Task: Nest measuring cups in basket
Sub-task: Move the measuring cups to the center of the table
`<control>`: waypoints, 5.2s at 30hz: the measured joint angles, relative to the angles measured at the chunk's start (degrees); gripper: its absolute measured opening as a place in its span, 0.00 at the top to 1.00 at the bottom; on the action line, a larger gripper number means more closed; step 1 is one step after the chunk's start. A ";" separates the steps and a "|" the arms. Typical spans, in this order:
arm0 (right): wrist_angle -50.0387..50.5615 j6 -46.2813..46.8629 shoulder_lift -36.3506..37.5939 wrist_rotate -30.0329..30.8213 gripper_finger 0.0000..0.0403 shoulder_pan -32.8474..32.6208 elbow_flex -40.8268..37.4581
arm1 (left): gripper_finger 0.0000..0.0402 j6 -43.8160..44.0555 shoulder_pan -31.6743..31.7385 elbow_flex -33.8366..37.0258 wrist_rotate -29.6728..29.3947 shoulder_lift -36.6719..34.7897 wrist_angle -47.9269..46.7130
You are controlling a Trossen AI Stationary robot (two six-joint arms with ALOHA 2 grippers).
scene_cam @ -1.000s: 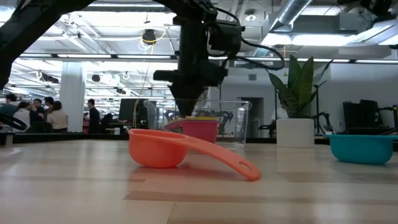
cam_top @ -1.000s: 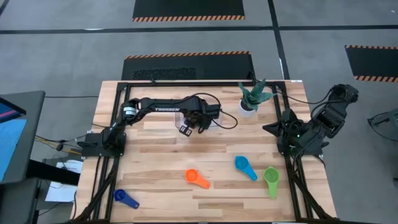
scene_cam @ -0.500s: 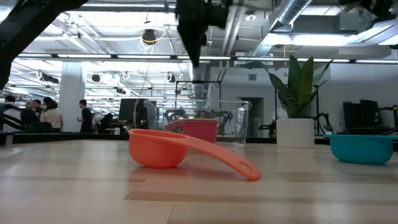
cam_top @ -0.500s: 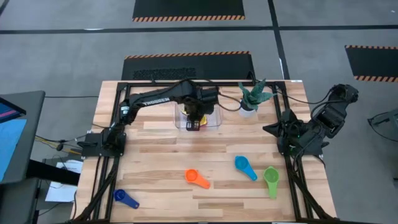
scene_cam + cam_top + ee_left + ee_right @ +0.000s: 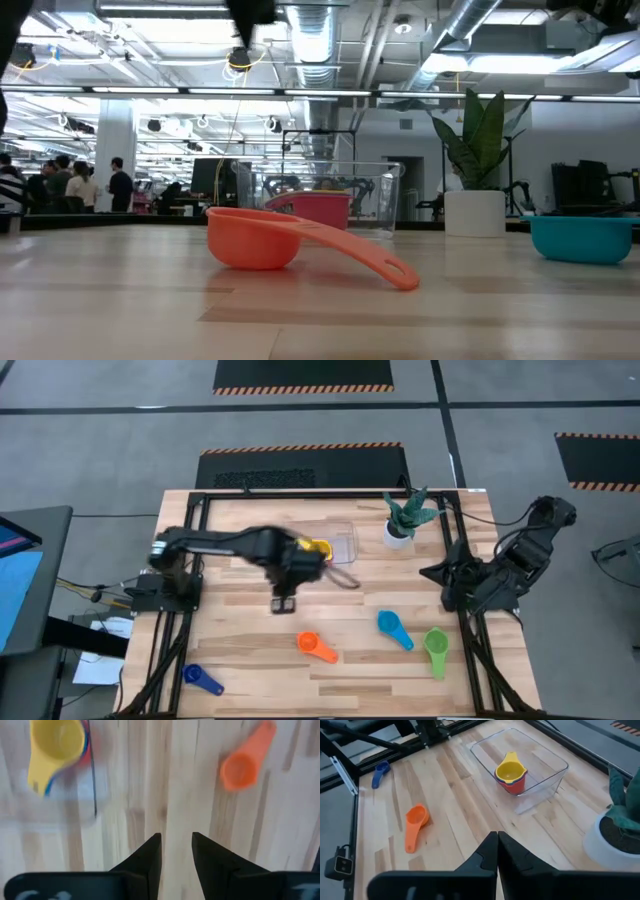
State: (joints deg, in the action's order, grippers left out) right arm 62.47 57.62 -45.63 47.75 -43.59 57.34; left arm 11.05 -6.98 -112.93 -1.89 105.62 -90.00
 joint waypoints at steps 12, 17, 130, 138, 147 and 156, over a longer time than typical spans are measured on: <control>-7.47 -4.83 -15.81 -18.93 0.95 14.47 0.06 | 0.83 22.32 -10.95 30.61 -10.25 -26.95 14.03; -2.22 -2.51 -24.82 -31.76 0.96 18.32 0.07 | 0.84 25.84 -14.26 39.74 -10.59 -33.37 19.49; -9.81 45.85 -56.65 -34.21 0.97 8.81 8.50 | 0.85 12.85 -19.94 45.68 -14.72 -34.27 28.74; 3.23 37.00 -52.65 -25.64 0.97 12.57 12.32 | 0.85 9.34 -18.84 45.68 -24.28 -33.79 47.48; 18.01 35.64 -37.10 -10.40 0.97 12.62 13.31 | 0.85 16.35 -15.47 45.31 -23.46 -18.88 69.77; 18.13 22.15 -26.53 -6.73 0.97 13.51 13.33 | 0.85 17.81 -12.50 29.51 -20.41 2.01 77.17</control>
State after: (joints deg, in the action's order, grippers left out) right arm 80.60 79.77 -72.16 41.02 -30.08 70.67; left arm 28.86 -19.49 -83.42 -22.30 107.63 -12.83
